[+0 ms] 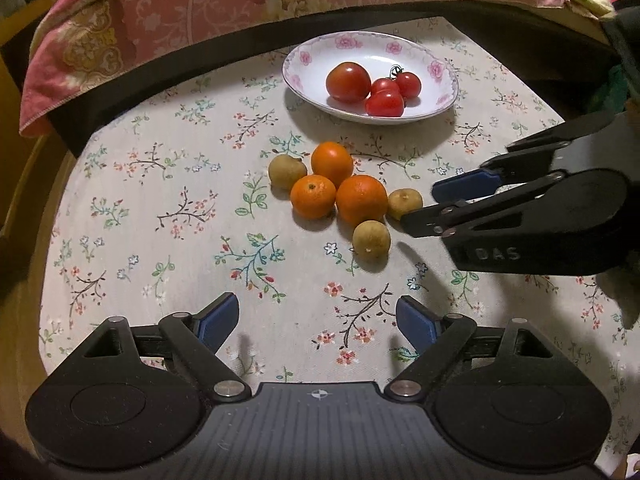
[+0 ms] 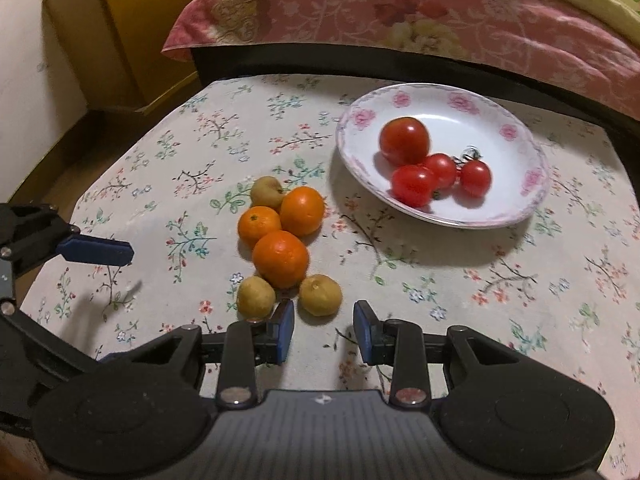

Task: Organize fruits
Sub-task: 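Withdraw both open tools from the plate back over the fruit cluster, then grasp a brown kiwi fruit with the left tool while the right tool grasps another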

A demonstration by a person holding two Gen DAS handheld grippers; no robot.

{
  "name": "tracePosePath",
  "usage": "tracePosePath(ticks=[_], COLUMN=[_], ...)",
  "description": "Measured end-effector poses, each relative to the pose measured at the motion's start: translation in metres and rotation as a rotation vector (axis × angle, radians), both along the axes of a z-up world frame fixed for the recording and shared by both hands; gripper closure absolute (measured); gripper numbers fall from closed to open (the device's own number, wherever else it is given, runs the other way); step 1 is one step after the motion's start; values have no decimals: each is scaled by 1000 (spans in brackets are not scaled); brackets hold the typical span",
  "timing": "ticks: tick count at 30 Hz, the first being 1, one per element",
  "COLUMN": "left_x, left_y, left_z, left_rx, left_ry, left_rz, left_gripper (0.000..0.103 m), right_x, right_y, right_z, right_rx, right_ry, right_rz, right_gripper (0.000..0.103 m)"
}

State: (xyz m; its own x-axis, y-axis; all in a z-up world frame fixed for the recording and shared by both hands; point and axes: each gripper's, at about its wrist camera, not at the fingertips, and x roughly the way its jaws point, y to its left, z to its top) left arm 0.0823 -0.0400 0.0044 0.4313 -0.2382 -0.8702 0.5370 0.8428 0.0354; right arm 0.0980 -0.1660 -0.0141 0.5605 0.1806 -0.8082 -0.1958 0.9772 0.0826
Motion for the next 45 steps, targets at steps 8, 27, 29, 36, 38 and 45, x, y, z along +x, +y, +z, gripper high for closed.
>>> tracePosePath(ticks=[8,27,29,36,38,45], left_x=[0,10,12,20,20,20], left_y=[-1,-19,-24,-39,-42,-44], left_z=[-1,-4,-5,-18,-21,-21], left_rx=[-17,-86,-92,-71,-67,-64], left_ry=[15,-21,-34,-42,-31,-38], left_rz=[-18,-9,-13,-8,-14,-23], left_gripper=[12,19,24,41,53,65], right_x=[11,-1,-5,-15,-16,-18], right_y=[0,-23,-28,-46,-51,-57], right_z=[-10,3,3,1,0,0], right_rx=[-6,-4,3,28,36,50], right_ry=[-6,-21,-18,1,7,16], right_rz=[2,-63,-71,-94,-101,-117], right_gripper=[71,78,78,78,78,78])
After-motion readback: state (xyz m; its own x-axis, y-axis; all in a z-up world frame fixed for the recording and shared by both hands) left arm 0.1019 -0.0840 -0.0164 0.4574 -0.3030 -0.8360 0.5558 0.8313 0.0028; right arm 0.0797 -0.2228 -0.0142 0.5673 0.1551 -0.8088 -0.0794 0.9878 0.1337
